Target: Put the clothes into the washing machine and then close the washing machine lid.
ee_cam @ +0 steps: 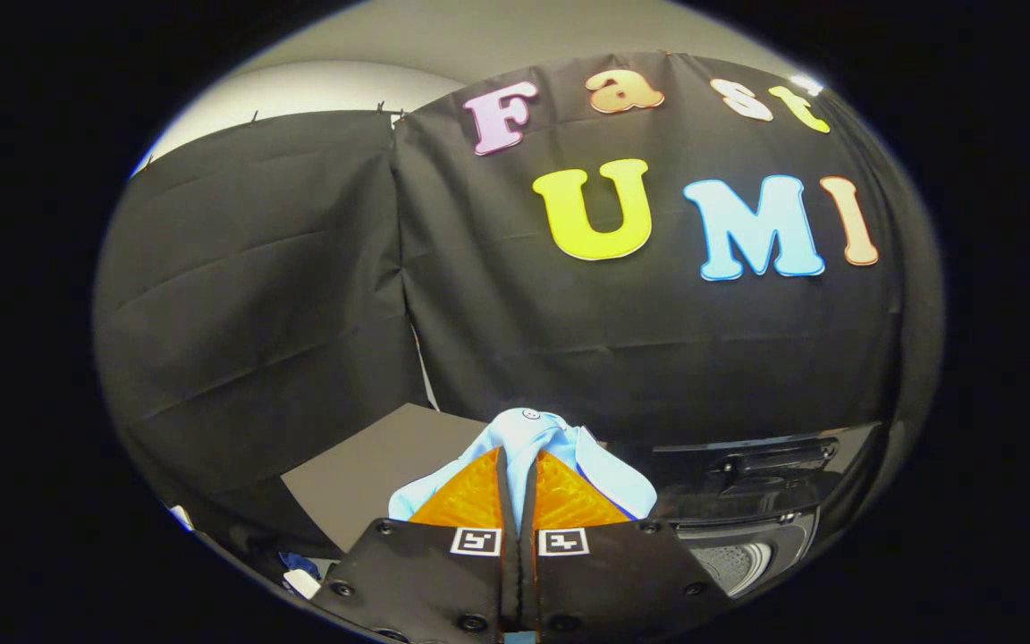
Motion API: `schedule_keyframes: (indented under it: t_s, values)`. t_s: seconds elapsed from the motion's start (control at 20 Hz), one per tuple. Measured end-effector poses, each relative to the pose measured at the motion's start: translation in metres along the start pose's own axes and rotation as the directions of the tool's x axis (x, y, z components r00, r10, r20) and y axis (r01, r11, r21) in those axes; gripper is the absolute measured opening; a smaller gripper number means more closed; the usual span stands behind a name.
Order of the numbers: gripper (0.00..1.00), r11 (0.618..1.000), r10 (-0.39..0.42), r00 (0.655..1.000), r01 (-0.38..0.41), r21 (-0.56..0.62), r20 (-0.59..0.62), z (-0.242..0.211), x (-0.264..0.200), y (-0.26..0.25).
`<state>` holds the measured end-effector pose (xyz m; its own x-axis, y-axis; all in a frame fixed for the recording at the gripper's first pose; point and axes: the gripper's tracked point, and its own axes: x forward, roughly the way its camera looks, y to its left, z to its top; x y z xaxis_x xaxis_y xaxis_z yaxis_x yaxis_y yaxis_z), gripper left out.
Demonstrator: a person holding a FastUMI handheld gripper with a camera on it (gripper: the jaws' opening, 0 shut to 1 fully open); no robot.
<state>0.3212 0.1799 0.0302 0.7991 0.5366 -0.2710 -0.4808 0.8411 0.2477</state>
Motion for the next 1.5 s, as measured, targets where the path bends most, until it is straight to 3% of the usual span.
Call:
schedule_keyframes:
  t_s: [0.85, 1.25, 1.5]
  values:
    - [0.01, 0.976, -0.218, 0.976, 0.217, 0.032, 0.024, -0.003, -0.049, -0.127]
    - [0.01, 0.953, -0.302, 0.953, 0.303, 0.025, -0.033, -0.04, -0.055, -0.18]
    - [0.01, 0.948, -0.315, 0.946, 0.318, 0.023, -0.075, -0.069, -0.049, -0.199]
